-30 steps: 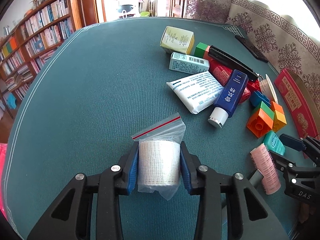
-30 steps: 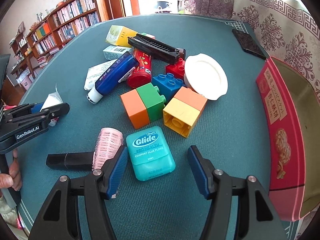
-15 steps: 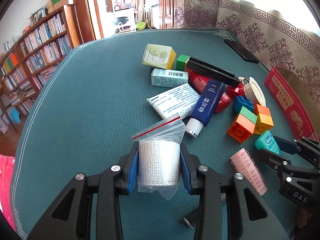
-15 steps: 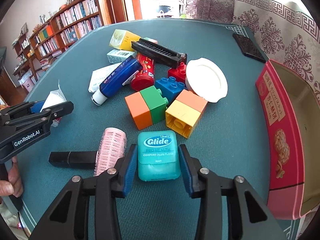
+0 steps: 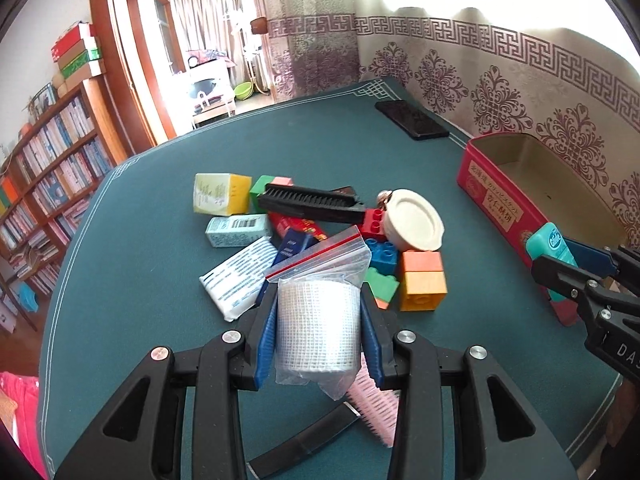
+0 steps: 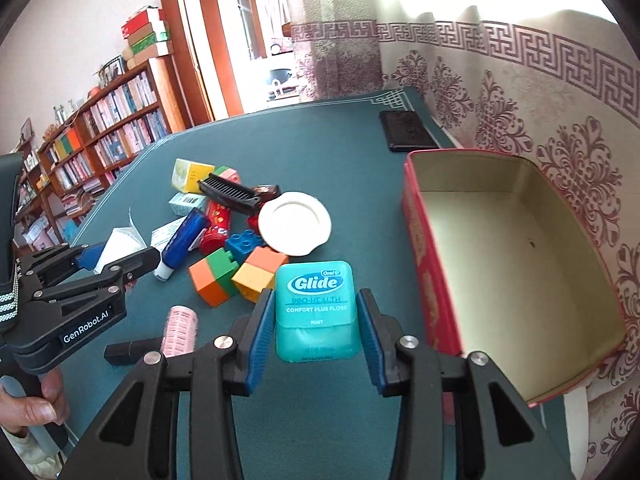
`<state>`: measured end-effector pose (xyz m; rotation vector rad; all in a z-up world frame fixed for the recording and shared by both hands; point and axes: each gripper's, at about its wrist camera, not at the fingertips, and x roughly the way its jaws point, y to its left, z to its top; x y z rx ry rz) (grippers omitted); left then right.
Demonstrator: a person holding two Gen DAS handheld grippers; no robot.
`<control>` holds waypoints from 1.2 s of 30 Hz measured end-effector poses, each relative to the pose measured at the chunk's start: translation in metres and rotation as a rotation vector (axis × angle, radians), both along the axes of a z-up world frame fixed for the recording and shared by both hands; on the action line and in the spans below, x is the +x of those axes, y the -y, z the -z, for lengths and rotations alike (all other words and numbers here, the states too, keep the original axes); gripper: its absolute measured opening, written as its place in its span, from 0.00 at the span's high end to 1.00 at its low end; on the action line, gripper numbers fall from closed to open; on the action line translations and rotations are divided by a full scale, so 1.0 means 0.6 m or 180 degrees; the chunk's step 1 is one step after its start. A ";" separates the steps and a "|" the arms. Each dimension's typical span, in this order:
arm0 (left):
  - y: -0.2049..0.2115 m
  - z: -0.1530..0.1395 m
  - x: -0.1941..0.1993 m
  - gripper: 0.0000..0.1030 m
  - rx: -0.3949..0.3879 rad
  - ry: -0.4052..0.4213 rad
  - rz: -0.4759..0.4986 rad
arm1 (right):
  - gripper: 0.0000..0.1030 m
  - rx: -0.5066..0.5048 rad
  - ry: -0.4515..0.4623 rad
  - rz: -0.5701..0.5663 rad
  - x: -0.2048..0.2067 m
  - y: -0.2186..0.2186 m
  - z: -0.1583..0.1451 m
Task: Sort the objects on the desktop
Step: 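Carry both items into the red tin and open both tools to release them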
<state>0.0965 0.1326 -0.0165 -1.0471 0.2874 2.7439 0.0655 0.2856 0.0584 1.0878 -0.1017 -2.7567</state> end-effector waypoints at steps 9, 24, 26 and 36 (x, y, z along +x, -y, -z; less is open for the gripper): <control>-0.109 -0.018 0.010 0.61 -0.0097 -0.0045 0.0377 | 0.57 -0.0033 -0.0185 0.0446 0.025 -0.101 -0.025; -0.246 -0.038 -0.016 0.61 -0.0208 -0.0076 0.0819 | 0.57 -0.0006 -0.0206 0.0819 0.029 -0.192 -0.021; -0.265 -0.042 -0.016 0.61 -0.0197 -0.0080 0.0889 | 0.57 0.0008 -0.0207 0.0862 0.029 -0.200 -0.021; -0.336 -0.035 -0.027 0.61 -0.0143 0.0003 0.1134 | 0.56 0.0038 -0.0152 0.1004 0.025 -0.233 -0.012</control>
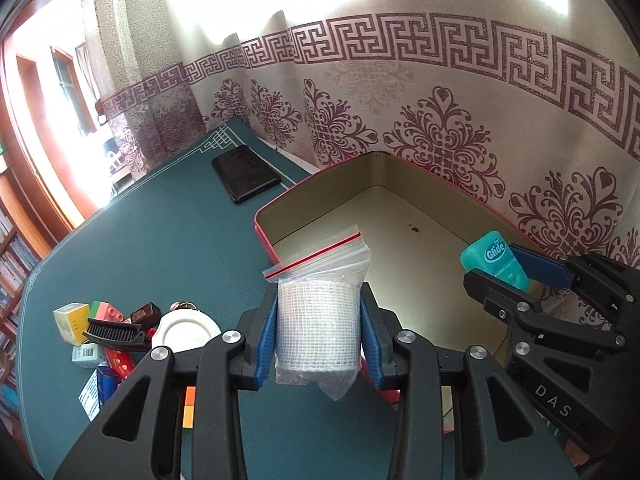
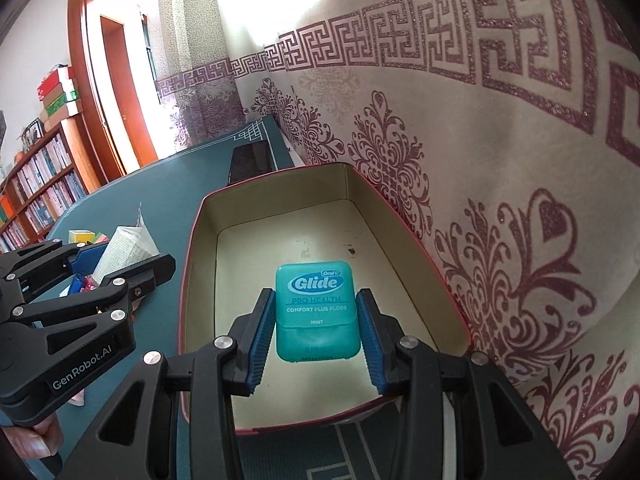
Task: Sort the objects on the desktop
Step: 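Carry both items into the red tin and open both tools to release them, then return left tool to the table and grasp the black cylinder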
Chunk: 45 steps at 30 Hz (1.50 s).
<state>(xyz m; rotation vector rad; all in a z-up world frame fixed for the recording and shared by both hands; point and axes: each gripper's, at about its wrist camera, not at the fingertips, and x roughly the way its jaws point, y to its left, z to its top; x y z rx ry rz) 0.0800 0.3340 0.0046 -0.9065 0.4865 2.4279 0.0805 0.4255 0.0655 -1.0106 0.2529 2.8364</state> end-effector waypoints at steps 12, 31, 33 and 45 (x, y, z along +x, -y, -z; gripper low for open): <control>-0.041 0.010 -0.022 0.61 0.0048 0.0159 0.0128 | 0.56 0.0006 0.0114 0.0159 -0.007 -0.021 0.015; -0.004 0.011 -0.038 0.32 -0.0013 0.0229 -0.0199 | 0.35 -0.0097 0.0111 0.0239 -0.013 -0.030 0.018; 0.013 0.013 -0.040 0.31 -0.0050 0.0230 -0.0288 | 0.33 -0.0086 0.0085 0.0195 -0.011 -0.021 0.016; 0.127 0.024 -0.042 0.31 -0.0020 0.0346 -0.0696 | 0.26 -0.0088 -0.0026 0.0012 -0.006 0.042 -0.001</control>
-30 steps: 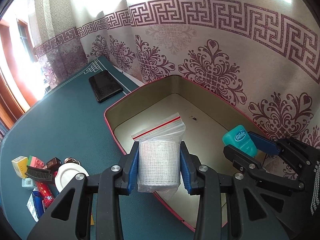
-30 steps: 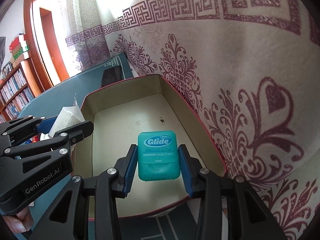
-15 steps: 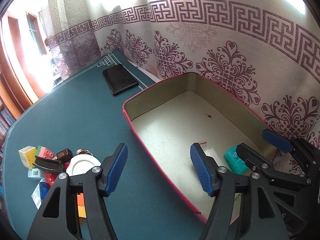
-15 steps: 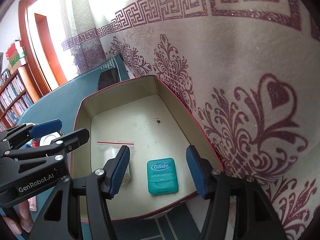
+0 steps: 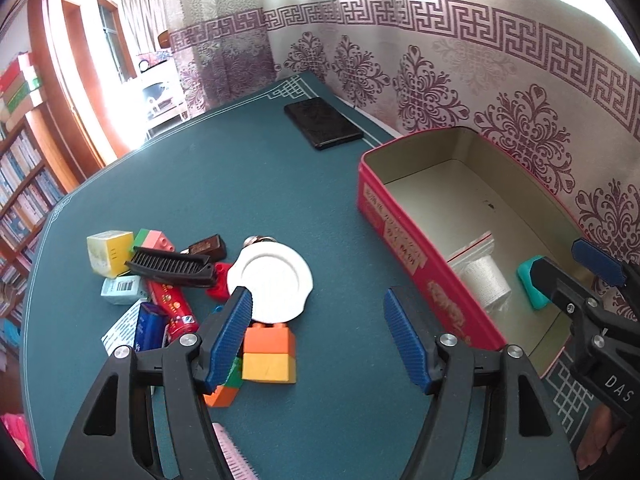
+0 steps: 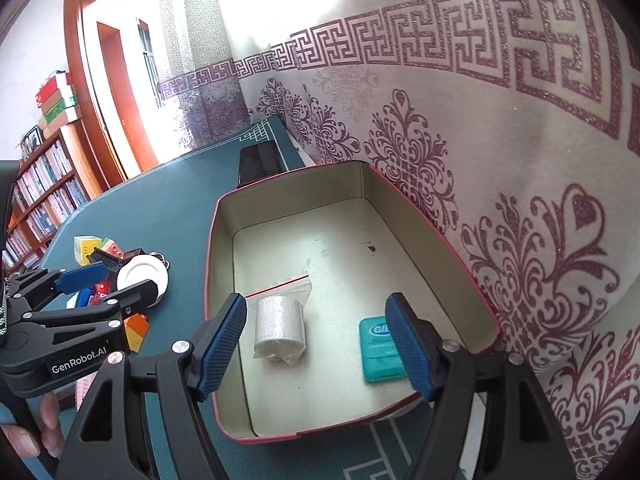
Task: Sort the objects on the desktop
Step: 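Return left tool to the table and grasp the black cylinder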
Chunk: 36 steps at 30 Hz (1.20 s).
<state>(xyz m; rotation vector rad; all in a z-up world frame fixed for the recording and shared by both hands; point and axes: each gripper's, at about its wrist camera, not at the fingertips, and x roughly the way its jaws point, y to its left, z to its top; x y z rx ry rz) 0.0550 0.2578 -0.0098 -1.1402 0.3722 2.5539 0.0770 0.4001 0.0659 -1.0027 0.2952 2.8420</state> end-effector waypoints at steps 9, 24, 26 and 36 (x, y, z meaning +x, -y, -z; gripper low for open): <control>0.100 0.012 0.006 0.31 0.0054 0.0078 -0.0313 | 0.24 -0.0039 -0.0087 -0.0176 0.001 0.057 -0.012; 0.238 0.036 0.024 0.31 0.0117 0.0188 -0.0718 | 0.23 -0.0012 0.0074 -0.0794 -0.015 0.207 0.007; 0.248 0.040 0.024 0.31 0.0123 0.0202 -0.0741 | 0.23 0.0009 0.0102 -0.0872 -0.017 0.223 0.010; 0.283 0.061 0.027 0.31 0.0152 0.0314 -0.0822 | 0.23 0.0090 0.0258 -0.1115 -0.023 0.278 0.027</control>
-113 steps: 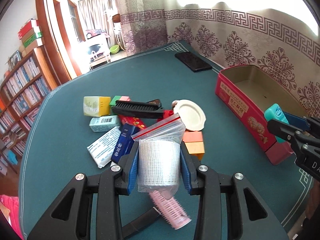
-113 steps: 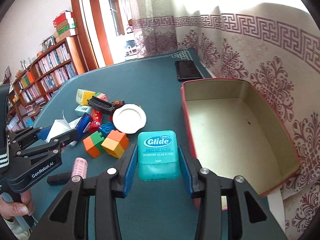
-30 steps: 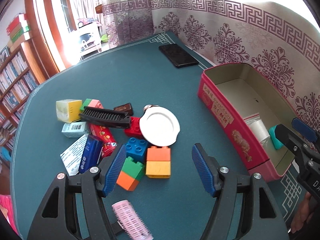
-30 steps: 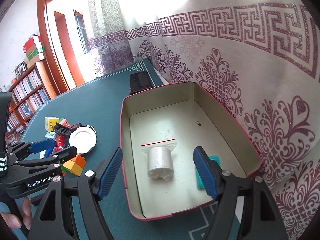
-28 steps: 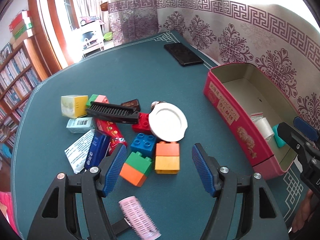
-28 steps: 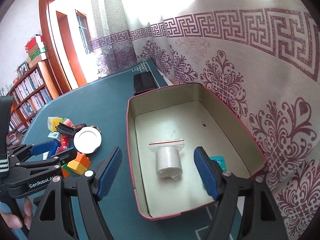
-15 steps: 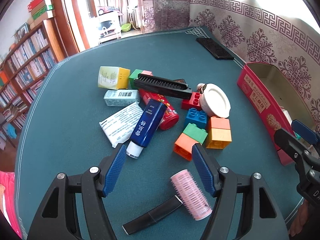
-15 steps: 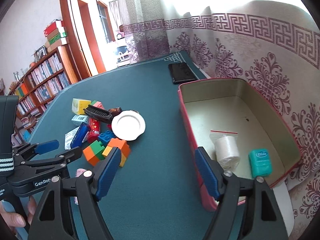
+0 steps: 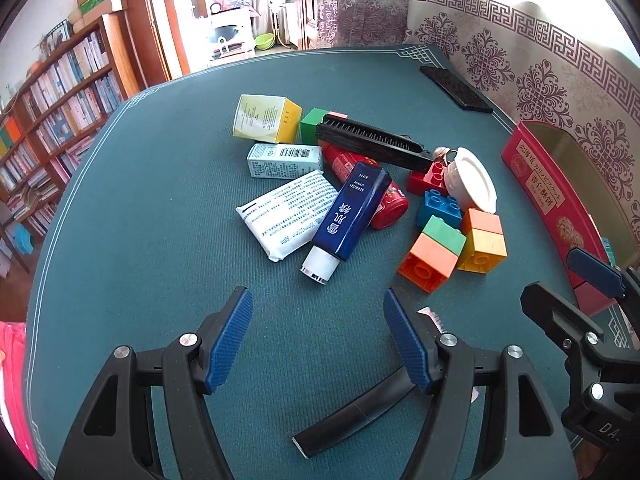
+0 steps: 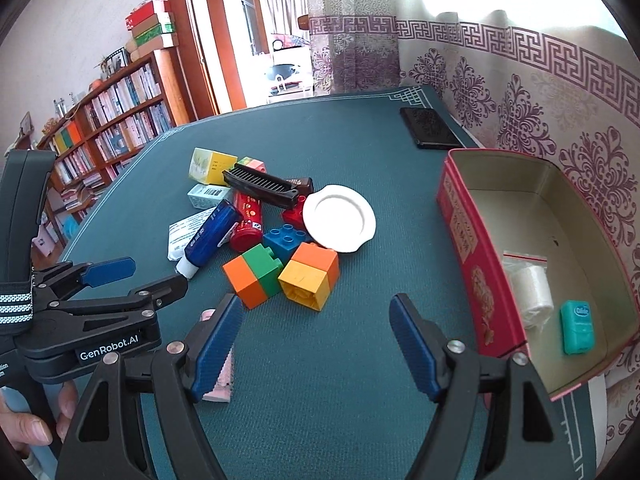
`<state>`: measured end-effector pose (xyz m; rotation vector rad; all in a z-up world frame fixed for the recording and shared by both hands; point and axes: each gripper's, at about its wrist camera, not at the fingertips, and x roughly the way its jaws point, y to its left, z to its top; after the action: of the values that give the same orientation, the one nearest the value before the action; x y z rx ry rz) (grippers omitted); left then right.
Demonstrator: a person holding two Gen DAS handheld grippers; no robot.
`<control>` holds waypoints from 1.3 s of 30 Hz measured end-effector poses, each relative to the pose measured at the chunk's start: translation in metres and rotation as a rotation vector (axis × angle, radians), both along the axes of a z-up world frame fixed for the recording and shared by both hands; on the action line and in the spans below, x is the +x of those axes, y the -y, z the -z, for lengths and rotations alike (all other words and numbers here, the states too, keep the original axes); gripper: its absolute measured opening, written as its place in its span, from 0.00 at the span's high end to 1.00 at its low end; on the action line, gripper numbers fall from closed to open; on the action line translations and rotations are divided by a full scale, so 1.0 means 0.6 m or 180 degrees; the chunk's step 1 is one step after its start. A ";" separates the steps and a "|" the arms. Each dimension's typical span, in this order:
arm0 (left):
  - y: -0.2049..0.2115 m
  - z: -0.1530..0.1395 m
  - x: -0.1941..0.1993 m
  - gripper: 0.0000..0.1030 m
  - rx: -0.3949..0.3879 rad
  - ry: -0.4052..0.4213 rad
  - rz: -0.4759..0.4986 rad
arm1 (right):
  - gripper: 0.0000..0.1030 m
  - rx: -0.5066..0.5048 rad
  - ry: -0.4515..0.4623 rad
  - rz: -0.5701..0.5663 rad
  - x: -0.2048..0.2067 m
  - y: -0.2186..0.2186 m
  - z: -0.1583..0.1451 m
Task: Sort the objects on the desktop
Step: 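Return left tool to the table and grasp the black cylinder, then grasp the pink hair roller with right tool while left tool holds the black cylinder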
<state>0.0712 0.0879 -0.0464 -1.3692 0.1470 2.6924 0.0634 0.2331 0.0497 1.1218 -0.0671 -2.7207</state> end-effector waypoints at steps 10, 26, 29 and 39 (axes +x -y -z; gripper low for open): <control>0.074 0.026 0.030 0.31 0.0206 0.0261 0.0050 | 0.23 0.0028 0.0175 -0.0196 -0.002 0.037 0.022; 0.002 0.050 0.062 0.31 0.0085 0.0333 0.0872 | 0.23 -0.0011 0.0336 -0.0193 -0.012 0.033 0.039; 0.005 0.059 0.058 0.31 0.0068 0.0328 0.0882 | 0.23 -0.0036 0.0351 -0.0175 -0.013 0.029 0.040; 0.048 0.050 0.044 0.79 0.0250 0.0218 0.0470 | 0.23 -0.0065 0.0379 -0.0260 -0.012 0.038 0.042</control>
<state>0.0974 0.0592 -0.0766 -1.3687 0.1293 2.5008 0.0561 0.2103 0.0246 1.2516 -0.0649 -2.5746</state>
